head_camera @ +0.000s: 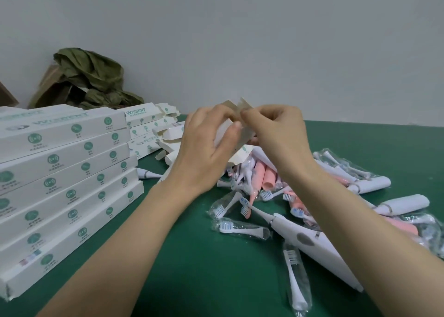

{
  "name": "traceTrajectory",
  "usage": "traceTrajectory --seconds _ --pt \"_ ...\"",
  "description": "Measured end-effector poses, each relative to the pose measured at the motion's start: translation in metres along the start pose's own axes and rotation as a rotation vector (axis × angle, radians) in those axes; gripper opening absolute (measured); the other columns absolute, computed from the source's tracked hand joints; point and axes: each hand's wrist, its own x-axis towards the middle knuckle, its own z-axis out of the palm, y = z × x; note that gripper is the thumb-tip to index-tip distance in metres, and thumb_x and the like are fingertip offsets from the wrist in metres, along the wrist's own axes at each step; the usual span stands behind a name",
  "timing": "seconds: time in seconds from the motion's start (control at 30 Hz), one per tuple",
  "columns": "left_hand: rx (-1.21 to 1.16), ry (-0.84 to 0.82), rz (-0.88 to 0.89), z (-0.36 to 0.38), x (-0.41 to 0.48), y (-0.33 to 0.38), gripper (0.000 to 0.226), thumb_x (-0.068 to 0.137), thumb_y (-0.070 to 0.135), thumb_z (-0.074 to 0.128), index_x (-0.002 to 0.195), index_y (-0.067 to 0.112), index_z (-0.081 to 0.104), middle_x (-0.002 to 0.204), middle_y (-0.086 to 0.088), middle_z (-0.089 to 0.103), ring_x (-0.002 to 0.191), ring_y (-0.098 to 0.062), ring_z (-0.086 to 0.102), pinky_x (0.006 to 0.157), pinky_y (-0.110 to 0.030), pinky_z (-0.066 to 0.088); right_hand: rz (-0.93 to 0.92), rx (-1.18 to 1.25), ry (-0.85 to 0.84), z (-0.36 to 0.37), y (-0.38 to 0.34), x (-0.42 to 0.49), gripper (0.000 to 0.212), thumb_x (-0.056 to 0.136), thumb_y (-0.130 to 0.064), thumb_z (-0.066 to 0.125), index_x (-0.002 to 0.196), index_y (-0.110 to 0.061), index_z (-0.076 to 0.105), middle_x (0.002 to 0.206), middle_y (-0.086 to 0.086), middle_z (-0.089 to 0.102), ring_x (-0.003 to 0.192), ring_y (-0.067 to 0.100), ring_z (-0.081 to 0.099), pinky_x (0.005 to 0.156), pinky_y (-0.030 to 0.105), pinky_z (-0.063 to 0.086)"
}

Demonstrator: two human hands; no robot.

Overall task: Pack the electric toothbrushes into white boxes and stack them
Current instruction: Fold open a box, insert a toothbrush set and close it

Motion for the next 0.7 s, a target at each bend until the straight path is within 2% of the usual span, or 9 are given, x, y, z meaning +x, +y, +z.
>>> traceTrajectory --seconds 0.07,0.1,0.23,0.33,0.43,0.5,0.57,0.63,0.7 --pt "-0.054 0.067 -0.011 -0.001 0.001 0.007 0.031 0.095 0.039 0.035 0.085 0.018 0.056 0.077 0.022 0.049 0.082 -0.001 0.044 0.073 -0.010 0.032 -0.031 0.026 0.013 -0.001 -0.001 0.000 0.030 0.080 -0.014 0.057 0.062 0.010 0.054 0.052 0.019 0.041 0.055 0.023 0.040 0.066 0.054 0.051" --pt "-0.078 0.093 -0.036 -0.001 0.002 0.009 0.030 0.097 0.037 0.037 0.078 0.020 0.053 0.069 0.020 0.047 0.074 0.000 0.043 0.067 -0.012 0.032 -0.034 0.043 -0.002 -0.001 -0.002 0.000 0.033 0.081 -0.015 0.057 0.065 0.013 0.053 0.052 0.021 0.040 0.054 0.022 0.042 0.064 0.052 0.051" --pt "-0.202 0.118 -0.182 -0.010 0.008 0.010 0.030 0.091 0.027 0.056 0.065 0.020 0.046 0.053 0.019 0.043 0.055 -0.001 0.037 0.053 -0.013 0.028 0.133 0.217 -0.149 0.000 -0.005 0.001 0.031 0.086 -0.014 0.059 0.074 0.014 0.062 0.054 0.011 0.055 0.044 0.013 0.055 0.074 0.045 0.058" --pt "-0.182 -0.010 -0.226 -0.015 0.008 0.009 0.026 0.080 0.038 0.067 0.077 0.016 0.054 0.064 0.016 0.048 0.060 0.001 0.041 0.055 -0.012 0.032 0.259 0.309 -0.218 -0.002 0.002 0.007 0.024 0.089 -0.012 0.059 0.069 -0.001 0.066 0.060 0.009 0.058 0.049 0.014 0.056 0.071 0.035 0.060" --pt "-0.050 -0.130 -0.223 -0.013 0.006 0.007 0.033 0.073 0.044 0.071 0.097 0.030 0.054 0.088 0.015 0.056 0.079 0.002 0.049 0.064 -0.016 0.038 0.302 0.315 -0.271 -0.004 0.008 0.011 0.023 0.091 -0.012 0.058 0.070 -0.004 0.064 0.065 0.010 0.054 0.054 0.016 0.050 0.057 0.024 0.052" --pt "0.026 -0.158 -0.205 -0.014 0.006 0.006 0.044 0.070 0.045 0.071 0.107 0.039 0.050 0.093 0.015 0.056 0.080 -0.001 0.051 0.063 -0.022 0.041 0.324 0.413 -0.364 -0.006 0.011 0.014 0.023 0.093 -0.012 0.055 0.073 -0.002 0.063 0.066 0.010 0.057 0.062 0.020 0.055 0.058 0.024 0.054" --pt "0.098 -0.160 -0.168 -0.014 0.007 0.004 0.049 0.066 0.048 0.068 0.110 0.039 0.050 0.092 0.015 0.055 0.079 -0.002 0.050 0.063 -0.021 0.040 0.356 0.499 -0.458 -0.010 0.011 0.017 0.024 0.096 -0.016 0.051 0.079 -0.002 0.062 0.064 0.007 0.057 0.062 0.017 0.058 0.060 0.026 0.056" --pt "0.160 -0.188 -0.122 -0.013 0.007 0.003 0.055 0.063 0.052 0.064 0.113 0.036 0.051 0.095 0.014 0.053 0.080 -0.006 0.044 0.067 -0.016 0.038 0.377 0.508 -0.472 -0.013 0.015 0.019 0.030 0.098 -0.020 0.049 0.073 -0.006 0.059 0.050 -0.003 0.051 0.051 0.009 0.054 0.056 0.025 0.054" --pt "0.213 -0.246 -0.075 -0.010 0.004 0.001 0.059 0.064 0.052 0.064 0.118 0.034 0.049 0.099 0.016 0.049 0.084 0.001 0.037 0.065 -0.021 0.033 0.366 0.422 -0.451 -0.013 0.020 0.020 0.034 0.099 -0.021 0.049 0.072 -0.006 0.063 0.050 -0.005 0.056 0.056 0.010 0.059 0.064 0.027 0.058"
